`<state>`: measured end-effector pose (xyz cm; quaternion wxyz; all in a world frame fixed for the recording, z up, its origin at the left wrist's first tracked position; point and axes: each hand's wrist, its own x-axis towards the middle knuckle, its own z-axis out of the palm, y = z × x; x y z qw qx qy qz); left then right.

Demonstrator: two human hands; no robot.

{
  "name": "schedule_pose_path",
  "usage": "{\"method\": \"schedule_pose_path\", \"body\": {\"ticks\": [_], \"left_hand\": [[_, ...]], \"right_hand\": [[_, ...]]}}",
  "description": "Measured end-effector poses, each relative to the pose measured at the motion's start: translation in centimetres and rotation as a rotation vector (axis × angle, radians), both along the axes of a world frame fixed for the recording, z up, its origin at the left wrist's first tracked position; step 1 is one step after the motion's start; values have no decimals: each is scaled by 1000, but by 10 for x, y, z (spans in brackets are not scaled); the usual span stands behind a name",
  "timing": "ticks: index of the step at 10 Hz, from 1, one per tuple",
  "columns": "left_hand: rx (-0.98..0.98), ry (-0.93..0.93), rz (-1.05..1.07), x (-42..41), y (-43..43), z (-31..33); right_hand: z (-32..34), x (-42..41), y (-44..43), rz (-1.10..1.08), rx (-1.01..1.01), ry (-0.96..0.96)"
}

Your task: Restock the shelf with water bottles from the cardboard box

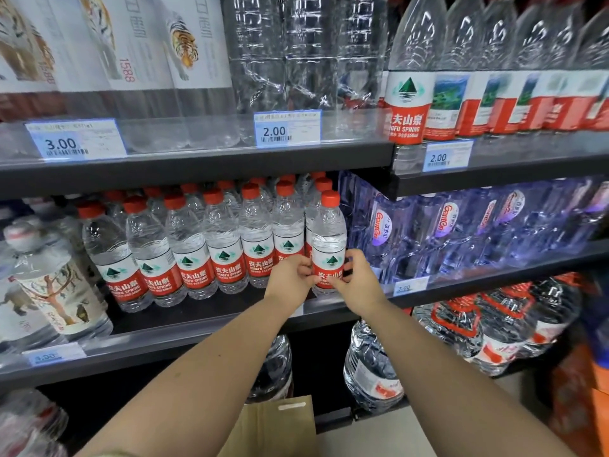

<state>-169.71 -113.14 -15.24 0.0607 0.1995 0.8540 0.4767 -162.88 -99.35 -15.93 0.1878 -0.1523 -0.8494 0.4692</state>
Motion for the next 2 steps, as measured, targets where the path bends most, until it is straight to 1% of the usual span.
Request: {"method": "schedule_pose_path", "body": {"ticks": [1,2], "left_hand": [[-38,17,7,4,-2,5],[-65,68,-4,10,-10,11]], "right_hand": [[1,1,-1,-13,22,-28],[5,8,-5,-110,69,27]]}}
